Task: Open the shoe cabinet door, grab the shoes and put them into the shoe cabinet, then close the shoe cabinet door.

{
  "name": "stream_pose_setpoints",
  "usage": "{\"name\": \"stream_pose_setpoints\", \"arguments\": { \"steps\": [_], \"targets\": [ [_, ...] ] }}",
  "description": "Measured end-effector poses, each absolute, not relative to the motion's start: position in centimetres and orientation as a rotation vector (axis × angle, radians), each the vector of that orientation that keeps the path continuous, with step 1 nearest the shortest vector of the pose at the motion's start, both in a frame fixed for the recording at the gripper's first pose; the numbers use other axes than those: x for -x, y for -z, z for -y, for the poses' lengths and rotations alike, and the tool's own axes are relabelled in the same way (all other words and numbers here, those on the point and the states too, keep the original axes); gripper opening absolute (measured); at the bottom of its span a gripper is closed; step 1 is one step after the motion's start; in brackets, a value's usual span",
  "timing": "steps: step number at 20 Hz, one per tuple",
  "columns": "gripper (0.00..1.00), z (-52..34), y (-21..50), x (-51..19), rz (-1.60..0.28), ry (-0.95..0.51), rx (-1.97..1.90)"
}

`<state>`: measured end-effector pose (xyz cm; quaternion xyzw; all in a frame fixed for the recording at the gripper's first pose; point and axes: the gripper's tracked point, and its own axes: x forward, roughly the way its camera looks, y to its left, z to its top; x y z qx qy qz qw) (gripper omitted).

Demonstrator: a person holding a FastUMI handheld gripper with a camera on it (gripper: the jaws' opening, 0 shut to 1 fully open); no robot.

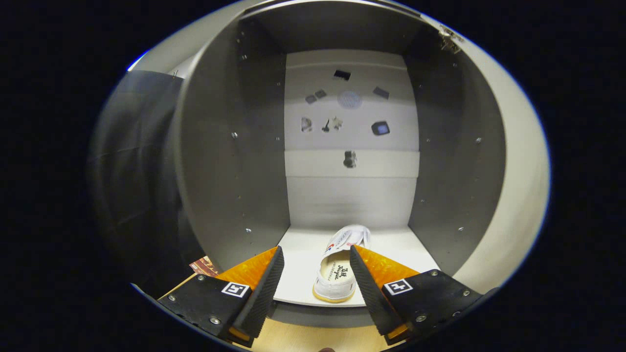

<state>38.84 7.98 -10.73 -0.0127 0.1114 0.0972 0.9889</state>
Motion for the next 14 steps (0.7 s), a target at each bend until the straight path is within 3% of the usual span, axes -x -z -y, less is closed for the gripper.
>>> {"name": "stream_pose_setpoints", "arguments": {
  "steps": [5,14],
  "targets": [
    [0.87,-6.7,4.8,-30.6,-0.117,-0.137,0.011],
    [0.88,-5.4,0.3,-20.3,-0.049,-0.074,0.007]
  ]
}}
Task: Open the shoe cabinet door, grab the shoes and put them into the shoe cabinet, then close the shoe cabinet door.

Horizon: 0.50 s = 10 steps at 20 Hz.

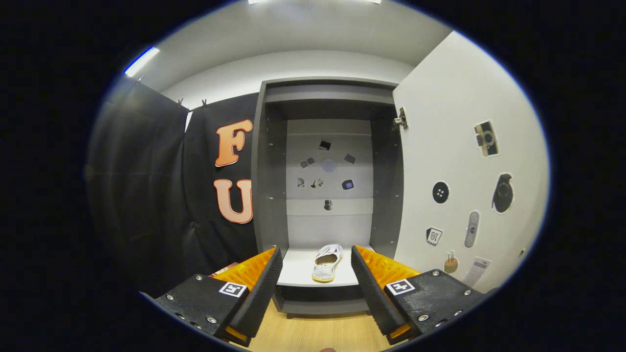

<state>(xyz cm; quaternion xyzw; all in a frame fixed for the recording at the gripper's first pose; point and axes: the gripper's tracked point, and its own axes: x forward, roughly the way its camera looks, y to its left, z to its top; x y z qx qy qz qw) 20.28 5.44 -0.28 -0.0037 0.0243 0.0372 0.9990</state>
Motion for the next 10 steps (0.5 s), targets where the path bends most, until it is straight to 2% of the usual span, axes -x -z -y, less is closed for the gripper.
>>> {"name": "stream_pose_setpoints", "arguments": {
  "steps": [10],
  "targets": [
    [0.89,-1.2,0.8,-9.3,-0.073,-0.015,-0.049]
  ]
}}
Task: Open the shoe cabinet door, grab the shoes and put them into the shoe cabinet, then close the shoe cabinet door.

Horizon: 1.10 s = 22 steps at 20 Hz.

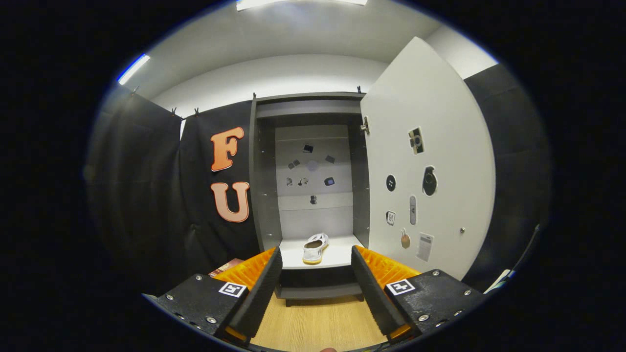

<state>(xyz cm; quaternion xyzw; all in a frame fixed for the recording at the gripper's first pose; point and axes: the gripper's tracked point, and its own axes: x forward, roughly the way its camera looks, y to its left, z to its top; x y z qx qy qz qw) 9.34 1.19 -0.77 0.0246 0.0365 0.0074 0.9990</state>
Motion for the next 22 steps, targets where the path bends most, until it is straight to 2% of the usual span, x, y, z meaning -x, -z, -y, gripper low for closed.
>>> {"name": "stream_pose_setpoints", "arguments": {
  "steps": [7,14,18,22],
  "targets": [
    [0.93,3.4,1.0,-4.6,-0.074,0.053,-0.071],
    [0.93,13.4,0.5,-1.7,-0.055,0.177,-0.06],
    [0.93,20.0,1.1,-2.0,-0.06,0.223,-0.066],
    [0.94,23.2,2.7,-5.0,-0.082,0.172,-0.097]
  ]
}}
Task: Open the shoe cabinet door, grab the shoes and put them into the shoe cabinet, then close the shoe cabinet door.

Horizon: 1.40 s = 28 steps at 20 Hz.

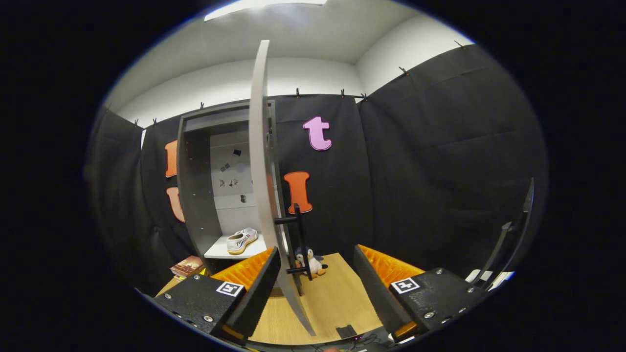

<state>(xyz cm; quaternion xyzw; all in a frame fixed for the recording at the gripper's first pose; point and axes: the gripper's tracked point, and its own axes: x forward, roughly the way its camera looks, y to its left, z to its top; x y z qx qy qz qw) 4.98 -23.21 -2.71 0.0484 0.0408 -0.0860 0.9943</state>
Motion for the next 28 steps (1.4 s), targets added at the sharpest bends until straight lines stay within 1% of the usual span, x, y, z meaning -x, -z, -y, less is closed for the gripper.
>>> {"name": "stream_pose_setpoints", "arguments": {
  "steps": [6,13,21,28],
  "targets": [
    [0.95,24.1,3.9,-9.1,-0.099,0.083,-0.091],
    [0.93,22.3,3.5,-9.2,-0.091,0.071,-0.052],
    [0.92,15.1,3.2,-9.2,-0.083,-0.048,-0.034],
    [0.92,8.2,4.1,-11.8,-0.095,-0.158,-0.051]
  ]
}}
